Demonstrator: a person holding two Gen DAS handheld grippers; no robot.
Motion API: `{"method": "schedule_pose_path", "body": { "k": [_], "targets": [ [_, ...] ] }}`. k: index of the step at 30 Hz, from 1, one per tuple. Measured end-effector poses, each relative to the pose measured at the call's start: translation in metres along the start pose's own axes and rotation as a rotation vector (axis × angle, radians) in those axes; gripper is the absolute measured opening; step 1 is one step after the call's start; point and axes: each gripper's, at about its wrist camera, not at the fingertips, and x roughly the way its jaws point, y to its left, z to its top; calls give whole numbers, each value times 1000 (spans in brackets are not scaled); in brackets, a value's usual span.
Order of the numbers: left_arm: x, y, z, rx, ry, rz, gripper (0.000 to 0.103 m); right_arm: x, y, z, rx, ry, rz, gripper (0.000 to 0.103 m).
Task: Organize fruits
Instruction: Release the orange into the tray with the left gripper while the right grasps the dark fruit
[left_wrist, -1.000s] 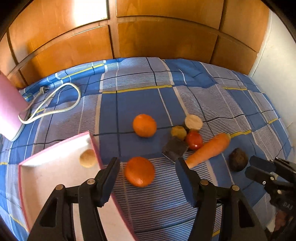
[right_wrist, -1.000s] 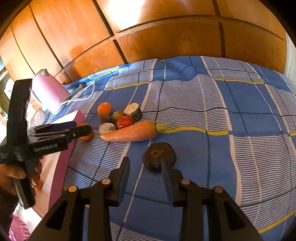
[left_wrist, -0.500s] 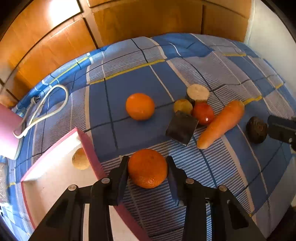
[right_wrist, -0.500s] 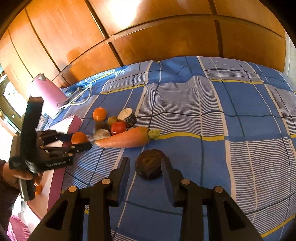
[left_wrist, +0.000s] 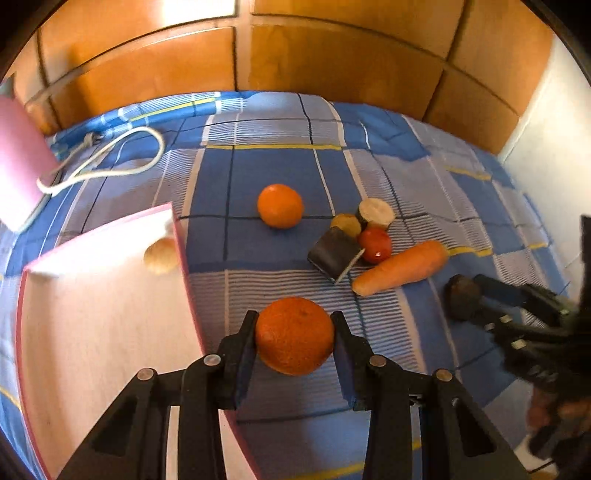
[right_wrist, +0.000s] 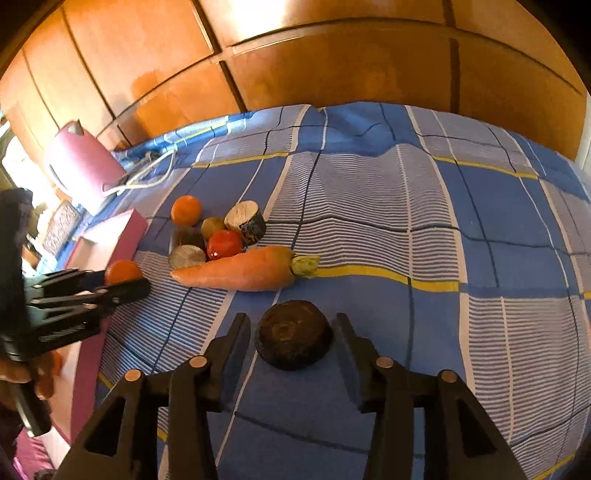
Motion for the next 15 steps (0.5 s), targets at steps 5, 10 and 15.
{"method": "schedule_pose_path", "body": {
  "k": [5,10,15],
  "targets": [
    [-28,8,-10,-75,-47,-4,38,12,14,-1,-103,21,-94,53],
    [-57,35,-25,-182,-100,25,39,11,16,-7,-111,18,-117,46],
    [-66,64,-39,-265,-104,112,39,3,21,-16,-98,38,-76,46]
  ]
}}
